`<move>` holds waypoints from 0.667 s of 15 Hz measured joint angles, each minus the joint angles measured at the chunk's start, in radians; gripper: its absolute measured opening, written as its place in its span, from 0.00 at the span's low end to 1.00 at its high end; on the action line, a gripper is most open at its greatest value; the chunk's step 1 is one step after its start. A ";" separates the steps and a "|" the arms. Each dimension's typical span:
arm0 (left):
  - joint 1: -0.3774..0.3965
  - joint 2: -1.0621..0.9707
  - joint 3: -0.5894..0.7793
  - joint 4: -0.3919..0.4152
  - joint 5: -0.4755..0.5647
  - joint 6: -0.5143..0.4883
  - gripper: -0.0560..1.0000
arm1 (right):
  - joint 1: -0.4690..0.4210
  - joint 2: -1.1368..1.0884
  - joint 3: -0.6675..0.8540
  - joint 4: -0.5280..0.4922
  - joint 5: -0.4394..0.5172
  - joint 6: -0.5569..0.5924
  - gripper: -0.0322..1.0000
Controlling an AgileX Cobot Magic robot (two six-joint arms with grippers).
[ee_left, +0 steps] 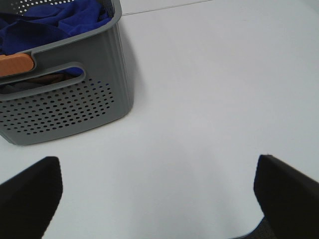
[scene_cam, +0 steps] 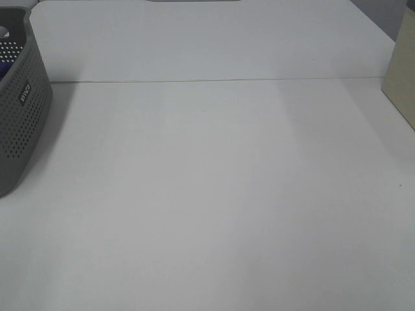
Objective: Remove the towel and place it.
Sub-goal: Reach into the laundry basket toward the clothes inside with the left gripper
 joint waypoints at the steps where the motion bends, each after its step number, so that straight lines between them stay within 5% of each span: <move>1: 0.000 0.000 0.000 0.000 0.000 0.000 0.99 | 0.000 0.000 0.000 0.000 0.000 0.000 0.77; 10: 0.000 0.000 0.000 0.000 0.000 0.000 0.99 | 0.000 0.000 0.000 0.000 0.000 0.000 0.77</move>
